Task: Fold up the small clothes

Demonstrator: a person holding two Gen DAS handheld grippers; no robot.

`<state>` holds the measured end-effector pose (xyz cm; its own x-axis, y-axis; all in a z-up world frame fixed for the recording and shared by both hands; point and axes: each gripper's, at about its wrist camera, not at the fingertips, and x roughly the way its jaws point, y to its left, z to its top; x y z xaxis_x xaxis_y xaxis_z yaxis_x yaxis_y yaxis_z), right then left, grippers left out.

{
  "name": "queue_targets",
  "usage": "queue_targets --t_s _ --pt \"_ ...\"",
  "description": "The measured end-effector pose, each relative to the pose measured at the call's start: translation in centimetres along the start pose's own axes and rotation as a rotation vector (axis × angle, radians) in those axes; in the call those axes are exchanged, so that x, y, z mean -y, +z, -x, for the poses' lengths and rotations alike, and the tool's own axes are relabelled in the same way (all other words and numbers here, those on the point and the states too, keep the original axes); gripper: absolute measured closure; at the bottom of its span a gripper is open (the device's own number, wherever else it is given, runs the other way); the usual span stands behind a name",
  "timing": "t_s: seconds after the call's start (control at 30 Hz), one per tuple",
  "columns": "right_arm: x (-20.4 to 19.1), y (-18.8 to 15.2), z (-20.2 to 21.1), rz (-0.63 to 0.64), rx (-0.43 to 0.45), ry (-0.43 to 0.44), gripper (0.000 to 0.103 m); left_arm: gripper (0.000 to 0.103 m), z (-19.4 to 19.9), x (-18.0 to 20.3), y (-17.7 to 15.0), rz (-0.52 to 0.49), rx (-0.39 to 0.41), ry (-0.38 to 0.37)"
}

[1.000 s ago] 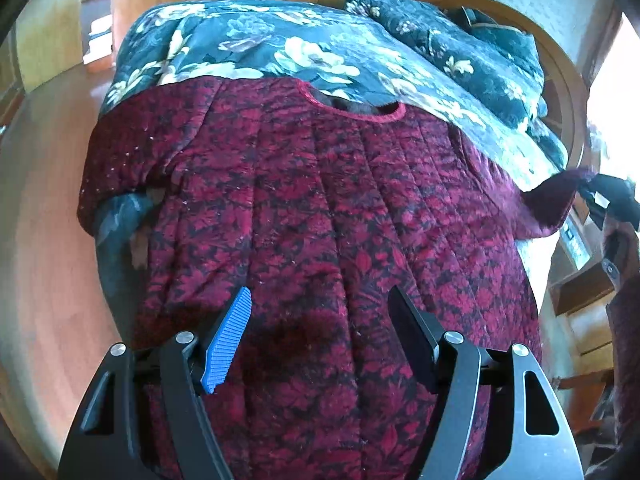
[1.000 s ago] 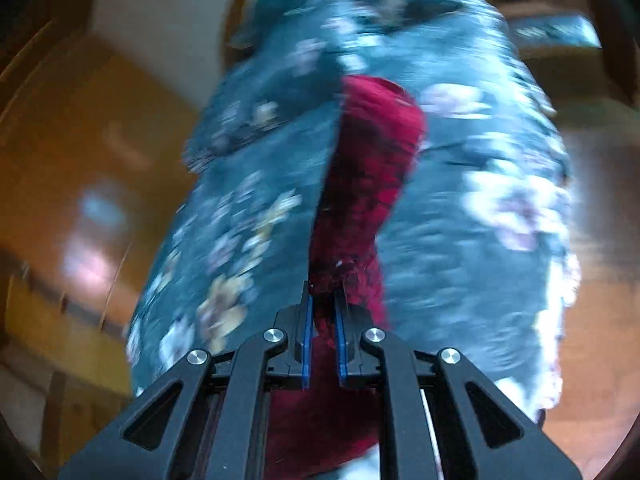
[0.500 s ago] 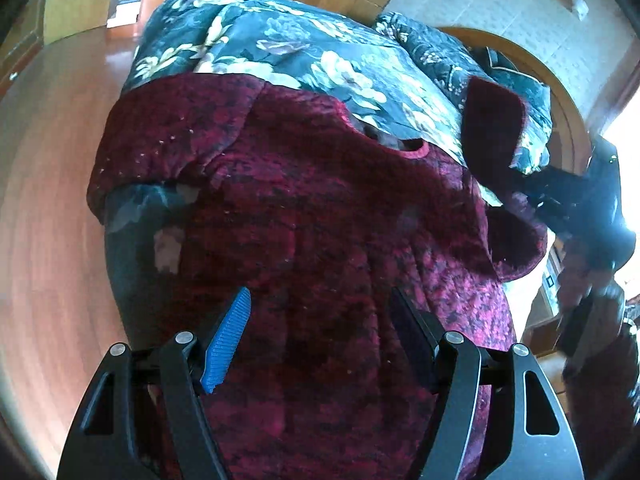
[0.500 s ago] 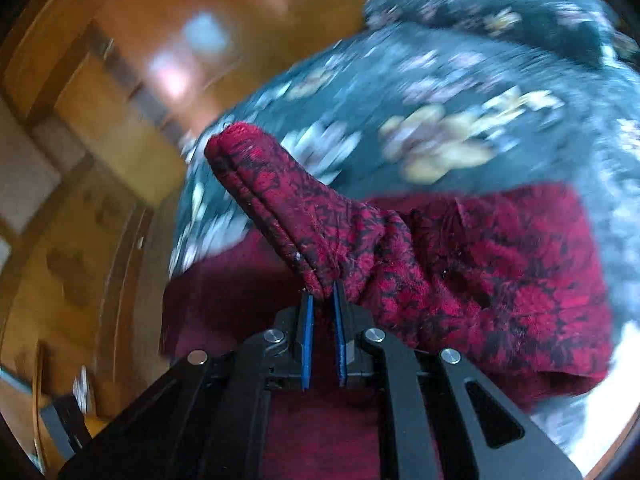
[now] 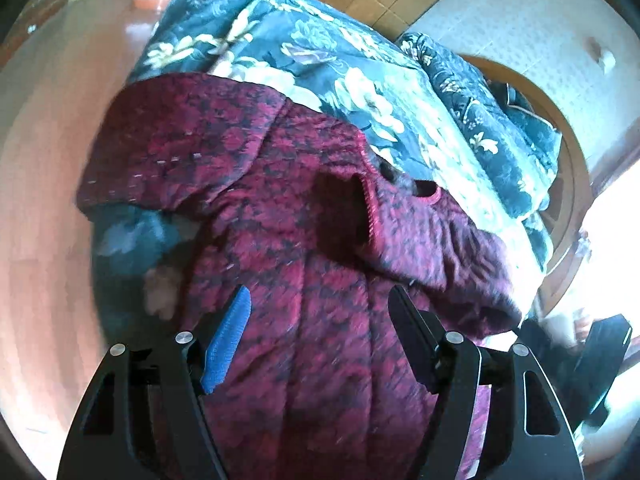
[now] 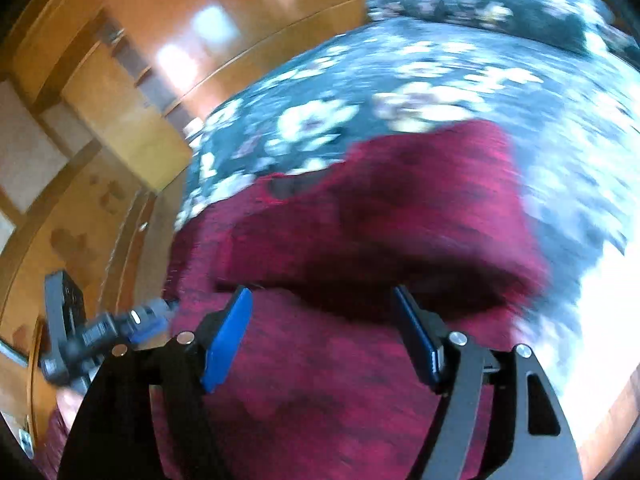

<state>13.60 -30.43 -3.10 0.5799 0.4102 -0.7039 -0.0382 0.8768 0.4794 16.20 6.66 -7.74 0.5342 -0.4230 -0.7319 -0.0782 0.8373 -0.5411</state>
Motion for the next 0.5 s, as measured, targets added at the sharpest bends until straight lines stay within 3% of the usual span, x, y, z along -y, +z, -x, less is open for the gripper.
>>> queue_targets --t_s 0.2,0.33,0.43,0.5 --pt "8.1 -3.0 3.0 -0.201 0.024 -0.134 0.031 0.033 -3.6 2.4 2.3 -0.003 -0.034 -0.024" --pt "10.5 -3.0 2.8 -0.282 0.037 -0.142 0.034 0.036 -6.2 3.5 3.1 -0.004 -0.063 -0.009" --pt "10.5 -2.2 1.9 -0.265 0.038 -0.168 0.04 0.051 -8.0 3.9 3.5 0.011 -0.101 -0.015" --pt "10.4 -1.5 1.0 -0.244 0.035 -0.191 0.044 0.072 -9.1 4.2 3.7 0.006 -0.116 -0.002"
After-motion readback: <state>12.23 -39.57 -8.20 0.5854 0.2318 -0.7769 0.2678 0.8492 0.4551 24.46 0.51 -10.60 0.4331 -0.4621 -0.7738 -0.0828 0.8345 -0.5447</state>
